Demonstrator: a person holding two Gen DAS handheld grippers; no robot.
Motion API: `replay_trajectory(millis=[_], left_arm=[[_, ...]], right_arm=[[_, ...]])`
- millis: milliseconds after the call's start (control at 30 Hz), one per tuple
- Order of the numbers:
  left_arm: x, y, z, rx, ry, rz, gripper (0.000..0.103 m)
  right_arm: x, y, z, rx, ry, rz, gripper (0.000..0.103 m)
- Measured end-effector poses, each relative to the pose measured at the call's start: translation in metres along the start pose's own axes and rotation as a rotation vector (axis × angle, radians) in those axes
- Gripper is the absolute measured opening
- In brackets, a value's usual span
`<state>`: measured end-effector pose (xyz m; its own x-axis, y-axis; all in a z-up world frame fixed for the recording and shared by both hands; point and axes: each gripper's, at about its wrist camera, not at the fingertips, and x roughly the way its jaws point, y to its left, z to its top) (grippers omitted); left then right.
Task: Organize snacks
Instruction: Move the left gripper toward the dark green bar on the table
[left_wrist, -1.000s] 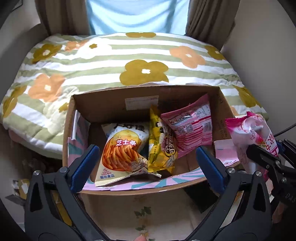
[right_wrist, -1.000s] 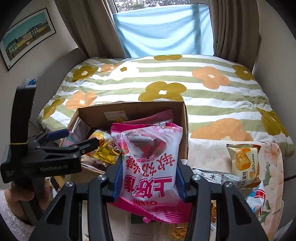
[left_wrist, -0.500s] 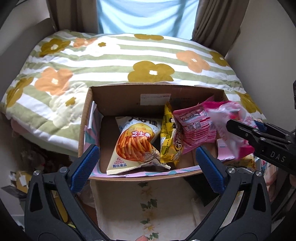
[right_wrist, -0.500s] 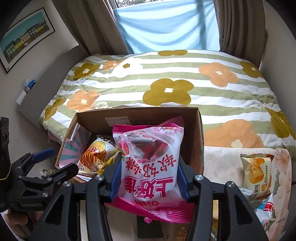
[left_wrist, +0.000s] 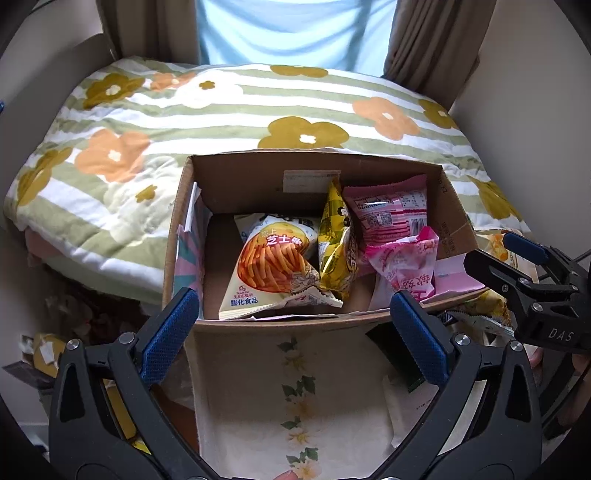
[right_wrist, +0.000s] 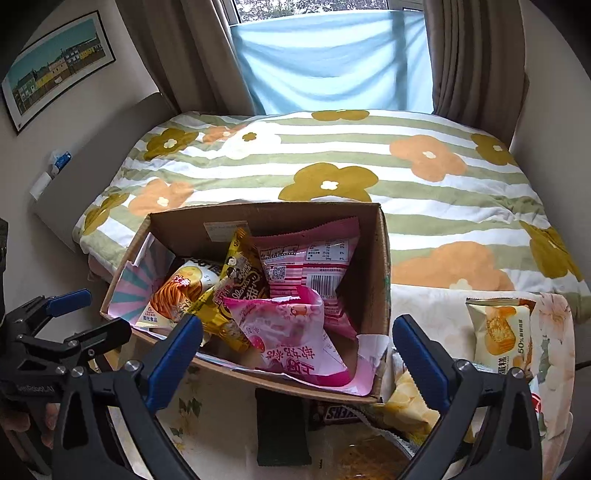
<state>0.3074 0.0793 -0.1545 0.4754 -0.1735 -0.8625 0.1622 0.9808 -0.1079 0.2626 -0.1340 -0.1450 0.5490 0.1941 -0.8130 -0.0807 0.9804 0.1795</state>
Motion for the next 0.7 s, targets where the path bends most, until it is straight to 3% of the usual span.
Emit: replay_trajectory(millis=[167,433,700], left_arm=[[-0.021,-0.009,-0.003,0.011,-0.042,0.008,0.103],[-0.056,-0.031,-0.018,0.033,-0.095,-0.037,0.103],[-0.054,-0.059,-0.037,0.054,-0.064,-0.074,0.103]], right_arm=[[-0.029,-0.006,-0.007,0.016,-0.017,0.011,0.102],[-0.093,-0.017,-0.028,0.002,-0.073,-0.065,0.102],[-0.128,-0.043,-0.057,0.043,-0.109,-0.145,0.102]])
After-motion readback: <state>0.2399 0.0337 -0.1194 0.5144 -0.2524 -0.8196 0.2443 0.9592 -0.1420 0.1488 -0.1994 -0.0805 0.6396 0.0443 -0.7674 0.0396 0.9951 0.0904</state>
